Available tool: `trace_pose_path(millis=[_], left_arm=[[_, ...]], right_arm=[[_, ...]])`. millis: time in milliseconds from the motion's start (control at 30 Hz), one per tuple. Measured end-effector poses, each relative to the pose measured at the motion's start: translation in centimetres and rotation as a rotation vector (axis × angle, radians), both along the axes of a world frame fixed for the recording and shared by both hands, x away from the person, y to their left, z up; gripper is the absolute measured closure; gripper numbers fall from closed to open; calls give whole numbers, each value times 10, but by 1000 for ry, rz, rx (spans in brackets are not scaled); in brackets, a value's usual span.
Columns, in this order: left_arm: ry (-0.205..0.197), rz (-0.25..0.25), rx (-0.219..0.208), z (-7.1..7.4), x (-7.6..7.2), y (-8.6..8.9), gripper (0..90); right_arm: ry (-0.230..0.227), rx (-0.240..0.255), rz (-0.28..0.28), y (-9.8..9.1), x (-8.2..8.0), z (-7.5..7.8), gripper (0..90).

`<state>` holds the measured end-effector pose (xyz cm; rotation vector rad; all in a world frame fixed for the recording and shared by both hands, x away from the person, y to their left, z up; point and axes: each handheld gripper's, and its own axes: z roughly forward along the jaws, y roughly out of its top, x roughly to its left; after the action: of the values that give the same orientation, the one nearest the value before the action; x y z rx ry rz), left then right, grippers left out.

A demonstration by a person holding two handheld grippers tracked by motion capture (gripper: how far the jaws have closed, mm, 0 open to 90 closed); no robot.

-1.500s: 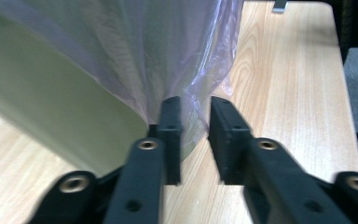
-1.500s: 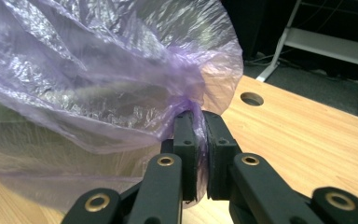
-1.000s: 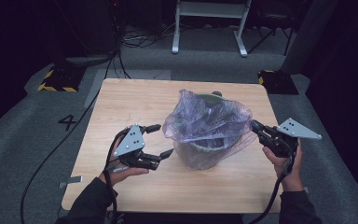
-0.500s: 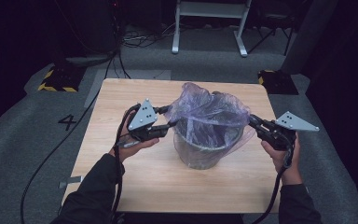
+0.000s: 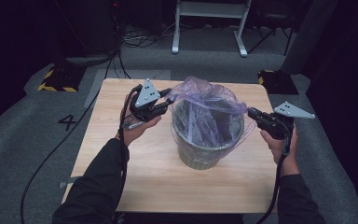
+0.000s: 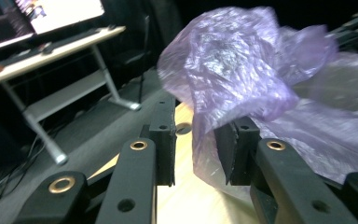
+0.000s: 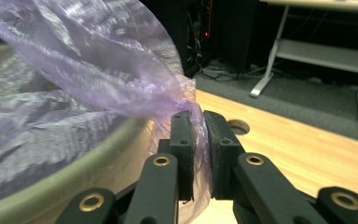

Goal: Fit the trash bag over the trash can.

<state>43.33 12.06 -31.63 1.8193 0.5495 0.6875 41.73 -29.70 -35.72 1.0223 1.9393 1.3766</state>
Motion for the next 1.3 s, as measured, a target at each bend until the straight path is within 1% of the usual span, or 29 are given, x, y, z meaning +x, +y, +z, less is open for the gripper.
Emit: trace_pose_path(millis=[67,100,133,200,267,333,367,467,500,567,633,733,767,833,900,967,1033,1100,1133,1200,1300], left_arm=[[59,2,-9,-4,11,0,651],[82,13,-7,-7,16,-1,632],[104,25,0,-11,21,-2,623],[139,35,5,-17,29,-4,619],[164,32,6,-23,35,-6,657],[191,16,-4,-28,40,-7,735],[195,16,1,-30,42,-8,762],[219,4,-9,-37,49,-12,813],[226,6,-3,-40,52,-14,834],[253,1,-14,-46,57,-16,857],[284,16,-1,-52,63,-19,877],[340,19,-5,-60,72,-22,884],[358,20,-9,-62,74,-22,882],[404,14,-37,-68,79,-22,873],[438,21,-29,-74,83,-22,869],[489,5,-38,-79,86,-20,869],[520,3,-31,-84,87,-20,854],[565,-31,-27,-87,89,-20,823],[578,-34,-21,-89,89,-21,817],[588,-31,-8,-92,88,-20,817],[624,-43,5,-99,88,-19,815]], right_arm=[[17,1,-11,0,7,-4,833],[34,6,-15,1,10,-7,833],[47,9,-19,1,13,-9,833],[59,-7,-33,3,19,-14,835],[77,-4,-40,4,23,-19,838],[93,-5,-43,5,28,-24,842],[101,-5,-46,5,30,-26,845],[116,2,-54,4,36,-33,856],[124,5,-58,4,38,-35,859],[136,8,-62,5,42,-39,867],[147,8,-63,6,44,-43,875],[169,7,-62,8,48,-49,883],[176,3,-59,9,49,-51,884],[191,-6,-53,11,51,-55,885],[207,-14,-44,14,52,-59,885],[229,-20,-36,15,53,-61,885],[237,-38,-25,16,53,-63,885],[255,-58,-14,17,52,-66,885],[263,-68,-10,18,52,-67,885],[274,-71,-2,18,52,-70,885],[300,-80,13,17,51,-74,884]])
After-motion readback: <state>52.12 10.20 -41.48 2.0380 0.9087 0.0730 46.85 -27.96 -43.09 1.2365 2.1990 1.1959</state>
